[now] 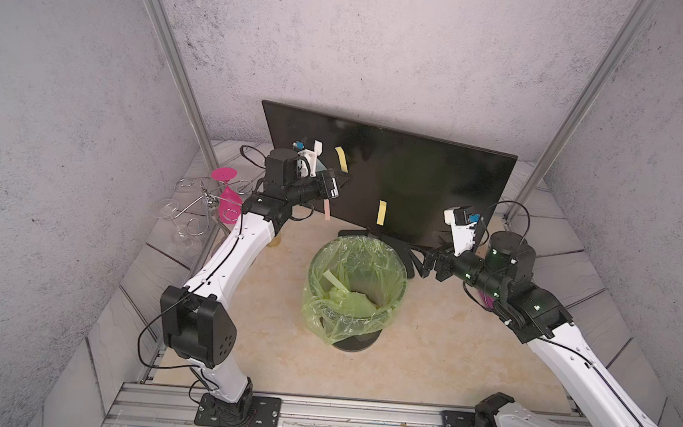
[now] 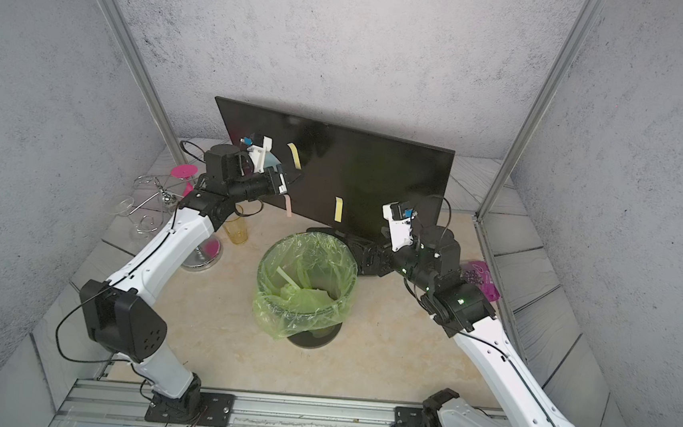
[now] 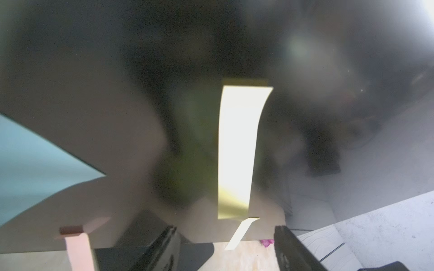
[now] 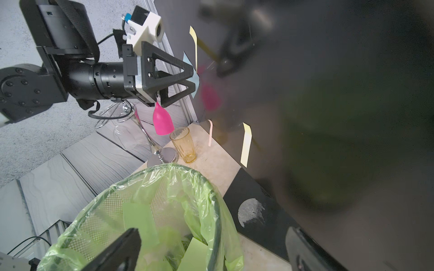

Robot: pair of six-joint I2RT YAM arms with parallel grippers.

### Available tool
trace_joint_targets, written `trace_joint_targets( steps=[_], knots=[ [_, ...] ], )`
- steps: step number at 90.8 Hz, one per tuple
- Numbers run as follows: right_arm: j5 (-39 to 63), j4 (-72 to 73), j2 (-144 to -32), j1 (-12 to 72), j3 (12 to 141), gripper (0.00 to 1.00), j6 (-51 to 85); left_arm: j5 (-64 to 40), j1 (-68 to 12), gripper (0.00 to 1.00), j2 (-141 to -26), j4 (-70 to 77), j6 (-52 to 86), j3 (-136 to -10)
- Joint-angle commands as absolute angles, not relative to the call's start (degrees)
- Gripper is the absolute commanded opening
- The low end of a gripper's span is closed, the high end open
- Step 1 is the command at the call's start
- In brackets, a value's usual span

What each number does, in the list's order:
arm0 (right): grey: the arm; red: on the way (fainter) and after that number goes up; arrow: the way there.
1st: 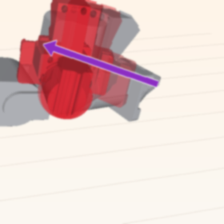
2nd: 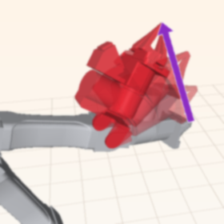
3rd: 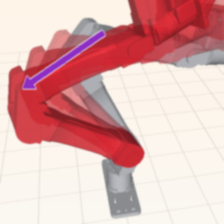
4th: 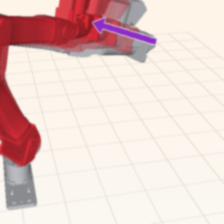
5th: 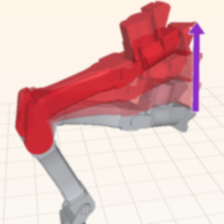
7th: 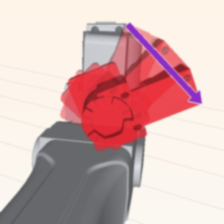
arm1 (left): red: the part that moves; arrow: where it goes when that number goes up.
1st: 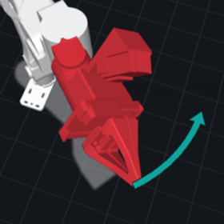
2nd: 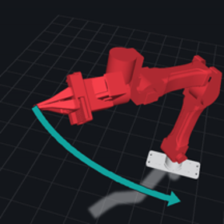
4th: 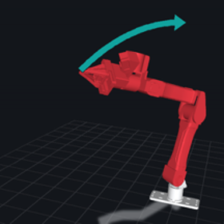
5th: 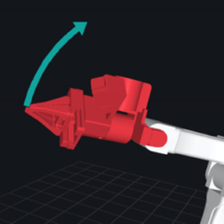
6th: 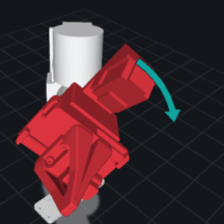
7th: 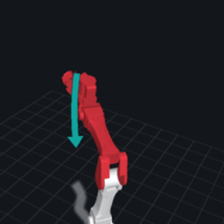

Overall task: Remove the sticky note from the monitor
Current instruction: Tear off the sticky note from the monitor.

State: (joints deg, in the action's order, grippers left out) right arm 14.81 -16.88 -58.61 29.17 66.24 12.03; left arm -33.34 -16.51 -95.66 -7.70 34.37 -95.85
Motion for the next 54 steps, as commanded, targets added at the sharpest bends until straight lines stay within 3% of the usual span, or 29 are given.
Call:
trace_joint_targets(
  steps=[1, 54],
  knots=[
    [14.23, -16.18, -58.60, 29.03, 65.59, 0.99, 12.22, -33.37, -16.13, 0.62, -96.71, -3.05, 36.64, -98.04],
    [14.94, -15.14, -59.16, 28.95, 65.40, 0.99, 12.57, -35.03, -16.24, 0.37, -100.70, -2.49, 38.18, -102.29]
  ],
)
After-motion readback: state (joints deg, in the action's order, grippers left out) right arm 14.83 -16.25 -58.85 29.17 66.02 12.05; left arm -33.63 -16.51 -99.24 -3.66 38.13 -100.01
